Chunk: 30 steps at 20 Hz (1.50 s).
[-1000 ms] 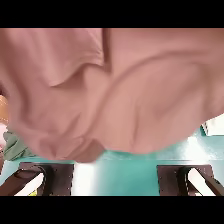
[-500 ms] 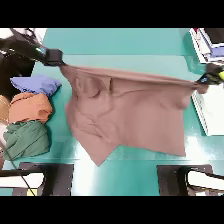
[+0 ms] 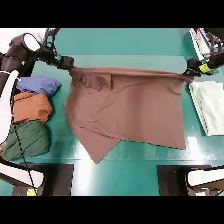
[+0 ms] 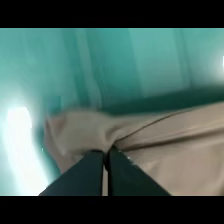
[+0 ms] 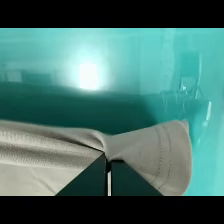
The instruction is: Fold the shirts.
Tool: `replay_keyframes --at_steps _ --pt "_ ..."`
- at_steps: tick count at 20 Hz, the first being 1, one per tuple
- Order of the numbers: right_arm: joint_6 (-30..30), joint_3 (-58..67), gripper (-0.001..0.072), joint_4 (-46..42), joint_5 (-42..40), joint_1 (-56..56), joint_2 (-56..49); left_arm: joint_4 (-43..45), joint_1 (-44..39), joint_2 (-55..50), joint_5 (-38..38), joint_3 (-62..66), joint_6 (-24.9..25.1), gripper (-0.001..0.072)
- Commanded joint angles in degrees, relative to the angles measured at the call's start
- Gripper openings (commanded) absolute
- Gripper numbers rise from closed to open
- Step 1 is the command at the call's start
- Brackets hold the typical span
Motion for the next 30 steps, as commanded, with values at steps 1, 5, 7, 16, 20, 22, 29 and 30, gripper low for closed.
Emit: replay_keyframes --at_steps 1,5,7,16,20,22,29,30 --pt "-1.05 -6.01 0.0015 -1.53 -1.14 0.26 3.54 -0.09 0.00 -0.37 -7.87 -1.90 0.37 0.0023" --pt "-1.07 -20.09 0.0015 -1.18 -4.48 0.26 8.22 -1.16 0.02 -0.37 -7.17 -10.60 -0.13 0.0024" --pt "-1.05 -24.55 0.0016 -0.42 -5.62 0.26 8.70 -1.62 0.02 -0.37 -5.99 -14.67 -2.56 0.0026" --pt "-2.05 -28.96 0.0349 3.32 0.07 -1.97 18.03 7.87 0.02 13.73 -12.44 -22.43 -4.66 0.0602" --pt "-2.10 -36.72 0.0349 3.78 -0.15 -4.48 27.82 -2.12 0.00 29.38 -9.53 -43.80 -6.25 0.0602" --pt "-2.10 -39.82 0.0349 3.91 -1.46 -5.03 31.19 -7.89 0.00 35.80 -7.08 -55.08 -6.34 0.0602" --pt "-2.10 -41.11 0.0349 5.42 -2.56 -4.92 34.40 -19.08 0.00 40.70 1.86 -72.78 -5.55 0.0602" --pt "-2.10 -41.11 0.0349 5.42 -2.47 -4.87 34.36 -20.61 0.00 40.70 3.78 -73.09 -4.66 0.0602"
